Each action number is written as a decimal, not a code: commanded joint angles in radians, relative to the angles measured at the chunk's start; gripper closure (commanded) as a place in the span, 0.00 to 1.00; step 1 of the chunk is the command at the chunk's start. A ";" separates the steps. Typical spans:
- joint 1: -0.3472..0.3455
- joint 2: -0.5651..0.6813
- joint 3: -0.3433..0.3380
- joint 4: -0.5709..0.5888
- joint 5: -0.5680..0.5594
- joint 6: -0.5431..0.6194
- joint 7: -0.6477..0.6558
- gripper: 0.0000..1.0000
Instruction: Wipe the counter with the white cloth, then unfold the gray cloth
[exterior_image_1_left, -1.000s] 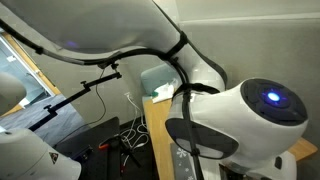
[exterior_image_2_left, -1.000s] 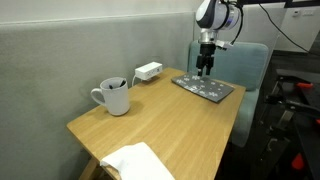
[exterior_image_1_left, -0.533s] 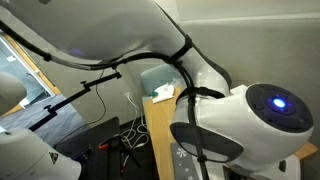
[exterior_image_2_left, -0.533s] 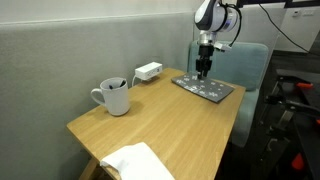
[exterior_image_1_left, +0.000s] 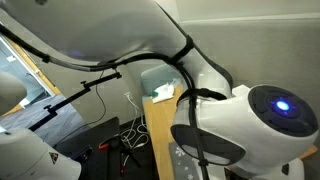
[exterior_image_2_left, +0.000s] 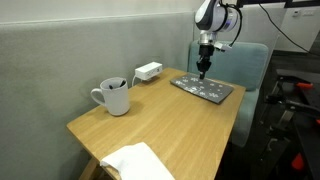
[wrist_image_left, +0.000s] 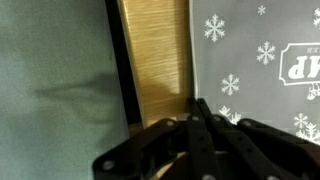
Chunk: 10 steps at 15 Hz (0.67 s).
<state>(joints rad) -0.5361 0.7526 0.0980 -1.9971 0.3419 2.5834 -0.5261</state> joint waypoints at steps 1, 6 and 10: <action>-0.010 -0.057 0.018 -0.046 0.013 0.027 -0.008 1.00; 0.033 -0.184 -0.004 -0.123 -0.011 0.013 0.025 1.00; 0.143 -0.271 -0.070 -0.162 -0.083 -0.003 0.133 1.00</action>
<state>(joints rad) -0.4836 0.5775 0.0875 -2.0901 0.3165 2.5883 -0.4907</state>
